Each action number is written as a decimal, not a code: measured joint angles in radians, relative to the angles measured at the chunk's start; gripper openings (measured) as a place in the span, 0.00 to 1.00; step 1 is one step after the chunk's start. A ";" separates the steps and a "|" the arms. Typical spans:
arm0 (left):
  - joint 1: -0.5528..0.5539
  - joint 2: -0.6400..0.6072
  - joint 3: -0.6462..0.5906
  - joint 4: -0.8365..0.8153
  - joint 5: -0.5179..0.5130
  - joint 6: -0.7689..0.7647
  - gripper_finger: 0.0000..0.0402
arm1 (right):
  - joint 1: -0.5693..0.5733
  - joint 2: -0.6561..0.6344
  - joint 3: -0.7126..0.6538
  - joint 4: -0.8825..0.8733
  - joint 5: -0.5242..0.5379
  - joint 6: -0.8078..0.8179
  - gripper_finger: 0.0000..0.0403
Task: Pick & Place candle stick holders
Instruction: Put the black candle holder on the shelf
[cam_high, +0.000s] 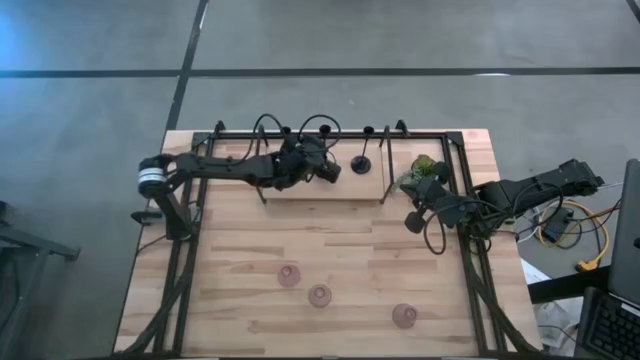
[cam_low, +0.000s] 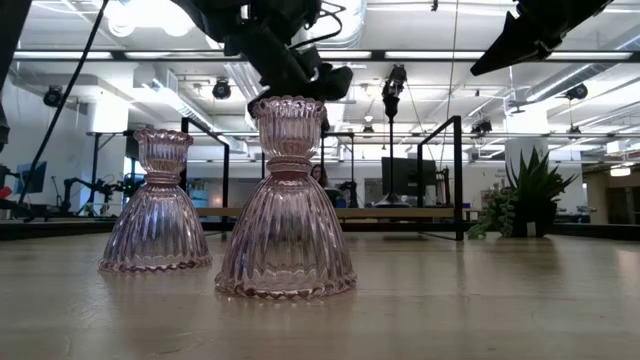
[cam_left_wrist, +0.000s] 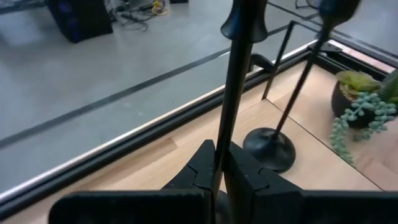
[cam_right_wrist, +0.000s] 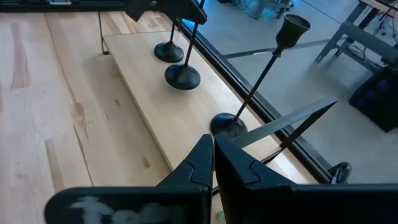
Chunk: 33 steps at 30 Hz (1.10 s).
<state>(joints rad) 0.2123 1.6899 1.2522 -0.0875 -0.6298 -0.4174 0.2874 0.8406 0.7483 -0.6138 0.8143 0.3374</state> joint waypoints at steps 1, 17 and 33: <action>0.000 0.005 0.000 0.000 -0.001 -0.010 0.04 | 0.000 0.000 0.000 0.000 0.000 -0.001 0.02; -0.019 0.029 -0.006 0.008 0.001 -0.027 0.04 | 0.000 0.000 0.000 0.003 0.000 -0.001 0.02; -0.024 0.030 -0.013 0.008 0.045 -0.025 0.04 | 0.000 0.000 0.000 0.002 0.000 -0.001 0.02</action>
<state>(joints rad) 0.1886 1.7199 1.2388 -0.0793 -0.5850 -0.4427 0.2874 0.8406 0.7479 -0.6113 0.8140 0.3367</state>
